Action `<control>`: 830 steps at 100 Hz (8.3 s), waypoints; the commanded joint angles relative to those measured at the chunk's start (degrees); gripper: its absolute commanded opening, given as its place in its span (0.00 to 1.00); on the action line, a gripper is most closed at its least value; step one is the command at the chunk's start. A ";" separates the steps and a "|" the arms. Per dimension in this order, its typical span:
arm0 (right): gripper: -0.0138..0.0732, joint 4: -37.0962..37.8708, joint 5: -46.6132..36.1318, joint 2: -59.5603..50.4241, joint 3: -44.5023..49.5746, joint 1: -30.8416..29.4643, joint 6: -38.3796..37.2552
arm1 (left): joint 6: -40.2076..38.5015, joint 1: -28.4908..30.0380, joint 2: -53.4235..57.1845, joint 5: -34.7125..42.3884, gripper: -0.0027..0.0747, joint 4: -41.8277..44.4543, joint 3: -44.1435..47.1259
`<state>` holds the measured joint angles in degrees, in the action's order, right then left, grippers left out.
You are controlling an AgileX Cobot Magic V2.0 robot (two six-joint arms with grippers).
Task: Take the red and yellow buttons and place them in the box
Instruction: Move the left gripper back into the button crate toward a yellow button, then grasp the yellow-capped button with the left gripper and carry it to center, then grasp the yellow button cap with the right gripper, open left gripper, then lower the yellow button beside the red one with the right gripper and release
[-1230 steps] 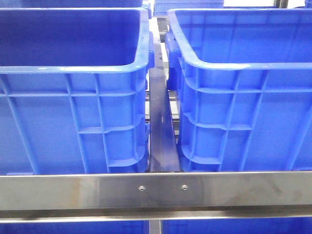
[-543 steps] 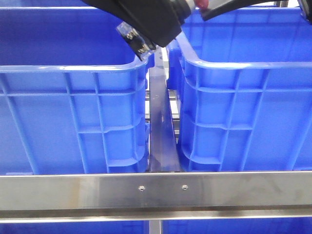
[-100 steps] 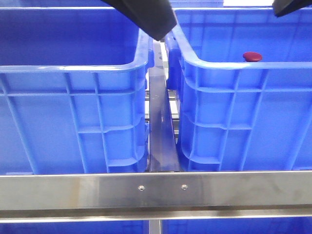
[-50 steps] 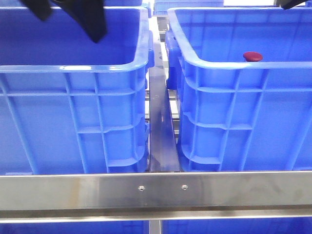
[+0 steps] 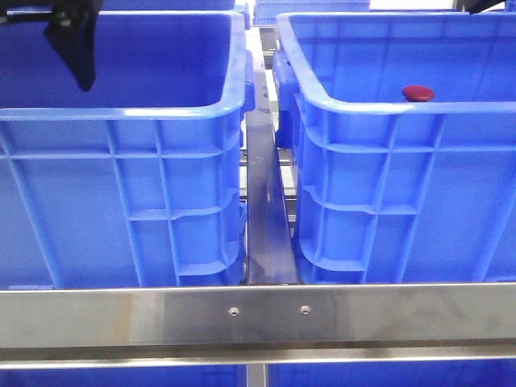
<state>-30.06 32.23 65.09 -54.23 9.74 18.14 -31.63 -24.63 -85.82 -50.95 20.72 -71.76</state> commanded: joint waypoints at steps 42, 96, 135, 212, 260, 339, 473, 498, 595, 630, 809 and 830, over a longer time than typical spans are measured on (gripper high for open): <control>0.08 -0.88 -3.13 -1.44 -1.51 0.02 0.67 | 5.00 5.11 -6.10 10.94 0.90 -12.44 -2.04; 0.08 -0.88 -3.22 -1.44 -1.51 0.02 0.67 | 5.74 5.11 -13.53 15.27 0.90 -13.45 -2.92; 0.08 -0.88 -3.16 -1.44 -1.51 0.02 0.67 | 5.84 5.11 -13.53 15.51 0.25 -12.73 -3.01; 0.08 -0.88 -3.35 -1.44 -1.51 0.02 0.67 | 61.61 2.04 7.01 5.66 0.07 -46.64 -3.01; 0.09 -6.54 0.02 -1.34 -1.82 0.02 0.67 | 87.66 0.09 7.37 -6.46 0.07 -70.99 -3.01; 0.82 -42.15 14.97 -0.88 -2.39 0.28 9.63 | 89.97 -5.47 2.94 -4.84 0.07 -70.87 -3.14; 0.36 -45.88 17.85 7.62 -2.39 5.22 10.41 | 89.97 -5.47 2.94 -6.61 0.59 -70.57 -3.14; 0.36 -46.11 17.79 7.62 -2.39 5.22 10.41 | 89.64 -5.47 2.94 -6.37 0.88 -68.33 -3.25; 0.36 -31.24 1.10 9.93 -10.47 -15.51 30.98 | 67.97 6.56 3.43 -12.00 0.87 -46.74 -12.98; 0.36 -22.51 -14.22 16.58 -10.47 -15.51 34.09 | 67.75 6.56 3.43 -12.00 0.87 -46.74 -12.98; 0.74 -29.16 -35.78 35.57 -13.53 -15.30 33.98 | 66.89 6.56 3.43 -13.32 0.87 -46.85 -12.98; 0.74 -29.16 -35.47 32.58 -13.53 -15.30 33.98 | 66.89 6.56 3.43 -13.32 0.87 -46.85 -12.98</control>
<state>-59.00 -1.69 102.11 -66.29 -5.27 51.55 35.79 -18.19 -84.66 -65.65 -23.99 -82.81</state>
